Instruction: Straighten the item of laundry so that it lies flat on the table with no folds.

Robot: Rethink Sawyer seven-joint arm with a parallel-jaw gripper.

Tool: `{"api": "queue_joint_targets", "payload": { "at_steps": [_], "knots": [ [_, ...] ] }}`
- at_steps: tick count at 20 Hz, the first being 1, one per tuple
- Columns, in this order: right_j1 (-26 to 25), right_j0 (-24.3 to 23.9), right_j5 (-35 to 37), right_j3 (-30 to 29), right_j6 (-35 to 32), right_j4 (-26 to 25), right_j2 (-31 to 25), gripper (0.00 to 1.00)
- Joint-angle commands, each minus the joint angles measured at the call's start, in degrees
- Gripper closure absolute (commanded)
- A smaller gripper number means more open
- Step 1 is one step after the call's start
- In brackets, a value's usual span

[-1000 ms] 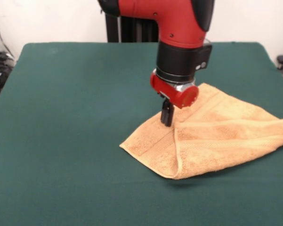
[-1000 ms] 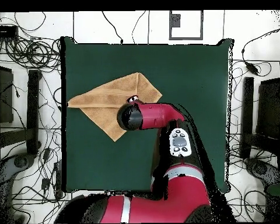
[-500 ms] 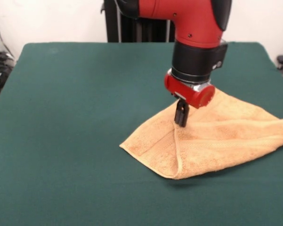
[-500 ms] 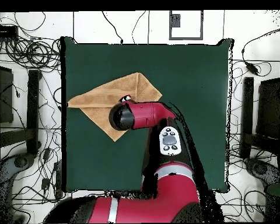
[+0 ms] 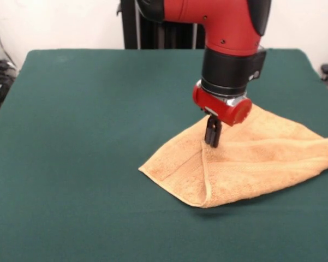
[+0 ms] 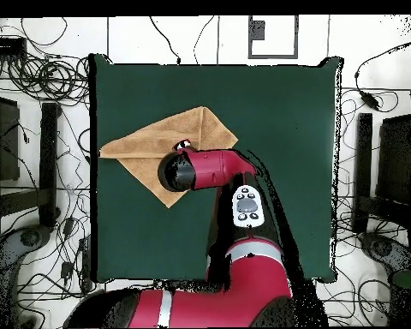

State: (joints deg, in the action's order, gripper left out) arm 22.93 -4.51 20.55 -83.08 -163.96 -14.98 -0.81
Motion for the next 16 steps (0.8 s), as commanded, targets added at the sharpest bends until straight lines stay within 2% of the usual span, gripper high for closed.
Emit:
{"api": "queue_joint_targets", "payload": {
  "at_steps": [1,16],
  "knots": [
    [-2.34,0.13,5.58,-0.76,4.65,-0.24,-5.21,1.0],
    [-3.04,-3.84,12.49,-1.43,8.86,0.61,-9.06,1.0]
  ]
}}
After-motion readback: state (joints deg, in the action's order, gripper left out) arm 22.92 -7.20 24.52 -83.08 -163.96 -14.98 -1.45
